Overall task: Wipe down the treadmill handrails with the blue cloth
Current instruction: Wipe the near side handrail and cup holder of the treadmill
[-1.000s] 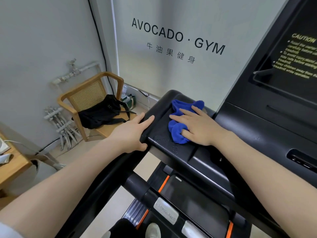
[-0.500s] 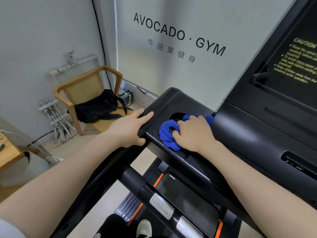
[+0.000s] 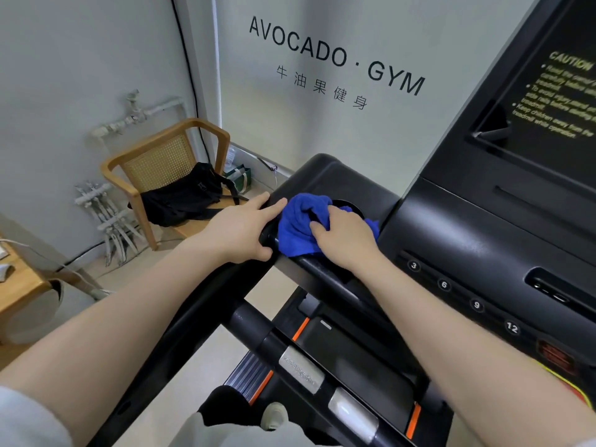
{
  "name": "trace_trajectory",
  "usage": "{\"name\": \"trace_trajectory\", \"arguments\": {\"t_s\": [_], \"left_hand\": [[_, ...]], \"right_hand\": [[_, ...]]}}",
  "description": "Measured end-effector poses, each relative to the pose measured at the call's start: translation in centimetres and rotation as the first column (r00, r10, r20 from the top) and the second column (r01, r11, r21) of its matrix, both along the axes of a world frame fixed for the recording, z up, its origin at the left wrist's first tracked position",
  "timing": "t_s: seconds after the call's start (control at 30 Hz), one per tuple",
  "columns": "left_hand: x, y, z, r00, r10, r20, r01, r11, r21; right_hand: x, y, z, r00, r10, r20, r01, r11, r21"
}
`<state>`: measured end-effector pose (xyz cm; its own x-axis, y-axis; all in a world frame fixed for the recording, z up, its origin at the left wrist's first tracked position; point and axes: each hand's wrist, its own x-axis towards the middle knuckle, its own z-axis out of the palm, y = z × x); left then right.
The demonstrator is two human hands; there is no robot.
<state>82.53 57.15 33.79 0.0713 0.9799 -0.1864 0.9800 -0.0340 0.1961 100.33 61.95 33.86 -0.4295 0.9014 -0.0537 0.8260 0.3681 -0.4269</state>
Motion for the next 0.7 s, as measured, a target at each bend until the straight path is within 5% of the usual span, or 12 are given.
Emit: {"name": "trace_trajectory", "arguments": {"t_s": [0.13,0.27,0.5,0.6,0.7], "left_hand": [[-0.2,-0.2,0.3,1.0,0.0,-0.004,0.0,1.0,-0.012],[-0.3,-0.2,0.2,1.0,-0.002,-0.008,0.002,0.999,-0.044],[-0.3,-0.1,0.2,1.0,0.014,-0.021,-0.015,0.999,-0.043],[-0.1,-0.1,0.2,0.999,0.018,-0.032,-0.019,0.999,-0.031],[0.1,-0.3,0.1,0.999,0.029,-0.022,-0.029,0.999,-0.022]], "right_hand": [[3.4,1.2,1.1,0.925,0.217,0.312,-0.272,0.952,0.143],[4.5,4.0,2.5,0.732,0.372,0.571,-0.53,0.837,0.135],[5.0,5.6,2.9,0.587,0.419,0.692,-0.674,0.727,0.131],[3.9,4.3,2.1,0.684,0.343,0.644,-0.562,0.811,0.165],[2.4,2.8,0.9,0.916,0.235,0.325,-0.257,0.966,0.028]]}}
